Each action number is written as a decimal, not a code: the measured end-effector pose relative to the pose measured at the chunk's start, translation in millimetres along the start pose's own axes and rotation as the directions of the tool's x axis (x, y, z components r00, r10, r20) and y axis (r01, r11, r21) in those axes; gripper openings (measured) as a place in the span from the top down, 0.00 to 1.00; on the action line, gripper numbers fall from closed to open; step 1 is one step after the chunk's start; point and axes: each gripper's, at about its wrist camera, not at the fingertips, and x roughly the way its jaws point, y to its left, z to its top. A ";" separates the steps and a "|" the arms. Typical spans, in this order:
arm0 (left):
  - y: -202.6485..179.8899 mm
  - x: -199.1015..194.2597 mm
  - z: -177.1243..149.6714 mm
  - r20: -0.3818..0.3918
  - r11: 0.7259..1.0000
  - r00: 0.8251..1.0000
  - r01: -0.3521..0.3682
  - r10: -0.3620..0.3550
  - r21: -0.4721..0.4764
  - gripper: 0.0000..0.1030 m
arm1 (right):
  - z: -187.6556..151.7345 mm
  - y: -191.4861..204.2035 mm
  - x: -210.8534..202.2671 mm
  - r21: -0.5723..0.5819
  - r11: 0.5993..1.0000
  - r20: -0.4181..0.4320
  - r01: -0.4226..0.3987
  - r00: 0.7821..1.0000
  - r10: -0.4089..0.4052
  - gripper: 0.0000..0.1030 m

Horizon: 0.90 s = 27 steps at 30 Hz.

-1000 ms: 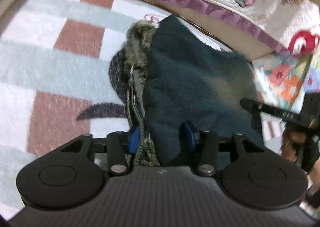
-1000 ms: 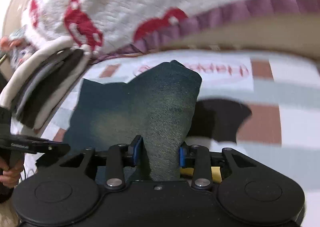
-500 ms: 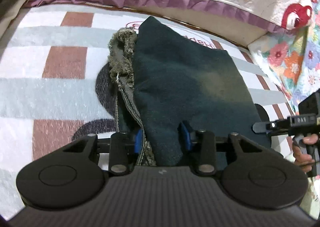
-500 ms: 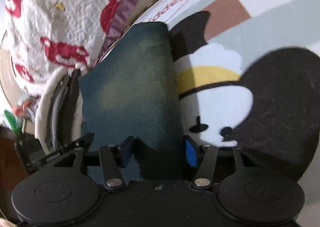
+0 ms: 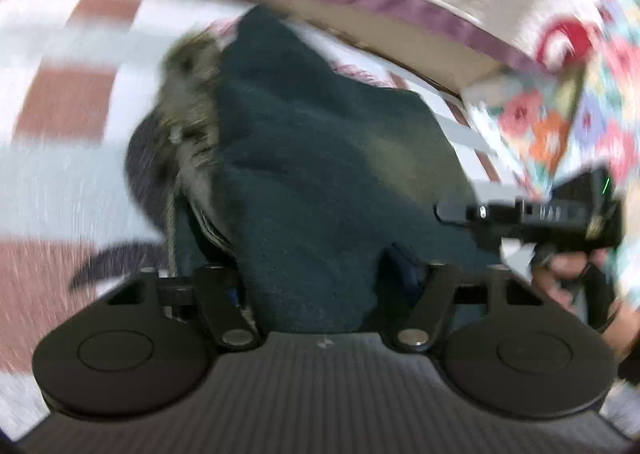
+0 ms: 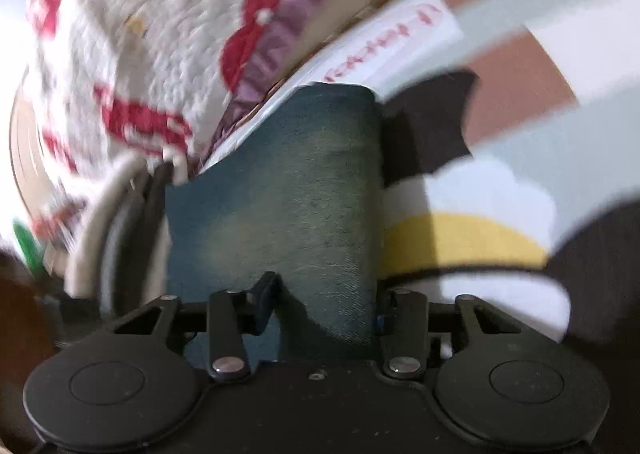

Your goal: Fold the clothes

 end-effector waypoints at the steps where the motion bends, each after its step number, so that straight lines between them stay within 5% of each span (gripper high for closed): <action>1: -6.6 -6.6 0.3 0.025 1.000 1.000 -0.009 0.008 0.029 0.64 | 1.4 4.3 -3.3 -0.033 0.999 0.011 0.000 1.000 0.000 0.70; 5: -23.1 -11.5 0.3 0.042 0.993 0.996 -0.078 0.075 0.093 0.67 | 2.5 37.3 -15.6 -0.222 0.972 0.040 0.077 0.997 -0.070 0.72; 9: -16.6 -8.7 -1.6 -0.006 0.993 0.993 -0.122 0.122 0.005 0.63 | 0.6 47.9 -3.0 -0.317 0.931 0.026 0.179 0.983 -0.180 0.70; 14: -3.2 -16.5 -4.8 -0.015 0.993 0.995 -0.104 0.103 -0.063 0.54 | 4.9 29.8 -7.2 -0.188 0.969 0.007 0.163 0.986 -0.165 0.59; 18: 5.2 -12.3 -3.1 -0.031 0.985 0.991 -0.132 0.130 -0.114 0.33 | 2.4 14.3 -6.7 -0.073 0.987 -0.032 0.141 0.989 -0.143 0.48; 23: 5.4 -16.0 -2.7 0.000 0.987 0.993 -0.116 0.117 -0.114 0.31 | -9.3 -8.1 0.8 0.111 0.993 -0.083 0.040 0.996 -0.031 0.42; 27: 5.5 -19.0 -2.3 0.024 0.988 0.994 -0.104 0.107 -0.114 0.39 | -8.9 -12.8 7.0 0.138 0.990 -0.073 -0.018 0.997 0.028 0.38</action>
